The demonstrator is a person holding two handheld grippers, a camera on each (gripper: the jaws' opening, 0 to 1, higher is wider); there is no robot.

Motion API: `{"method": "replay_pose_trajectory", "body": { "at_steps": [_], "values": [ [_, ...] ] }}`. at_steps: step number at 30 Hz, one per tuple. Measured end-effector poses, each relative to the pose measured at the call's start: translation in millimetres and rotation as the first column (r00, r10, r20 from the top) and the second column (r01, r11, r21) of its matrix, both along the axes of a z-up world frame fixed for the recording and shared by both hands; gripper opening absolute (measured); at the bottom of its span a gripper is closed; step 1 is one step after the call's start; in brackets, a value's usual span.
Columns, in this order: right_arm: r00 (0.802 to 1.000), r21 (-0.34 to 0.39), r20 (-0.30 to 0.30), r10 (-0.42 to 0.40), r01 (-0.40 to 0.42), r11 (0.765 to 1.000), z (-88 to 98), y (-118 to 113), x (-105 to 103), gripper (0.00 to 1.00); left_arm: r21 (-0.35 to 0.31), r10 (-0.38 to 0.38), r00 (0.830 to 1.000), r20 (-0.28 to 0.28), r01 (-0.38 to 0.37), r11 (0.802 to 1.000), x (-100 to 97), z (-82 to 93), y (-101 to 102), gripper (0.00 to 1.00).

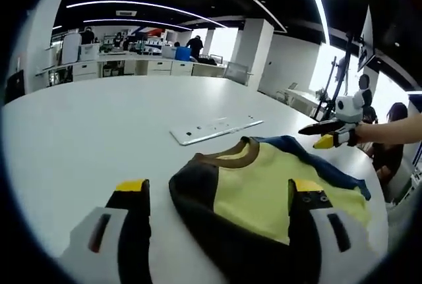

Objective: Fold the garment on the visible template until the final outline fits inside the template.

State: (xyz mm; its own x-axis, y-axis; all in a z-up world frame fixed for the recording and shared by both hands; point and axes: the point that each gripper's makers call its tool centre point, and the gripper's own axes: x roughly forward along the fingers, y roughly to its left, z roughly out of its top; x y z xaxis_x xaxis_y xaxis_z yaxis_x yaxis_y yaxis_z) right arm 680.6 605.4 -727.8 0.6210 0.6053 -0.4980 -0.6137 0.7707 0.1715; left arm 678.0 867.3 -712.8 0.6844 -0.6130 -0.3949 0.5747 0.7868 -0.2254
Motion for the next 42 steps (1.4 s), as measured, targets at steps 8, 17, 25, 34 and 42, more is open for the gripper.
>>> {"method": "replay_pose_trajectory", "body": {
  "at_steps": [8,17,25,34,42],
  "values": [
    [1.0,-0.001,-0.001,0.006,-0.006,1.0,8.0,-7.4,-20.3,0.69,-0.007,0.014,1.0,0.007,-0.014,1.0,-28.9,14.0,14.8,0.81],
    [1.0,0.005,0.005,-0.004,0.004,1.0,19.8,-21.4,-53.0,0.69,0.008,0.025,1.0,0.006,-0.025,1.0,-62.8,28.4,27.0,0.81],
    [0.999,0.028,-0.003,-0.043,0.043,0.999,32.7,-32.6,-67.6,0.69,0.012,0.034,0.999,0.0,-0.034,0.999,-84.9,41.7,32.6,0.79],
    [0.999,0.025,0.02,-0.034,0.033,0.999,50.3,-32.3,-85.3,0.69,0.022,0.028,1.0,0.007,-0.028,0.999,-104.2,54.1,34.9,0.78],
    [0.999,0.014,0.01,-0.044,0.044,0.999,50.3,-44.0,-115.0,0.68,0.025,0.022,1.0,0.002,-0.022,0.999,-125.9,56.9,40.1,0.76]
  ]
}}
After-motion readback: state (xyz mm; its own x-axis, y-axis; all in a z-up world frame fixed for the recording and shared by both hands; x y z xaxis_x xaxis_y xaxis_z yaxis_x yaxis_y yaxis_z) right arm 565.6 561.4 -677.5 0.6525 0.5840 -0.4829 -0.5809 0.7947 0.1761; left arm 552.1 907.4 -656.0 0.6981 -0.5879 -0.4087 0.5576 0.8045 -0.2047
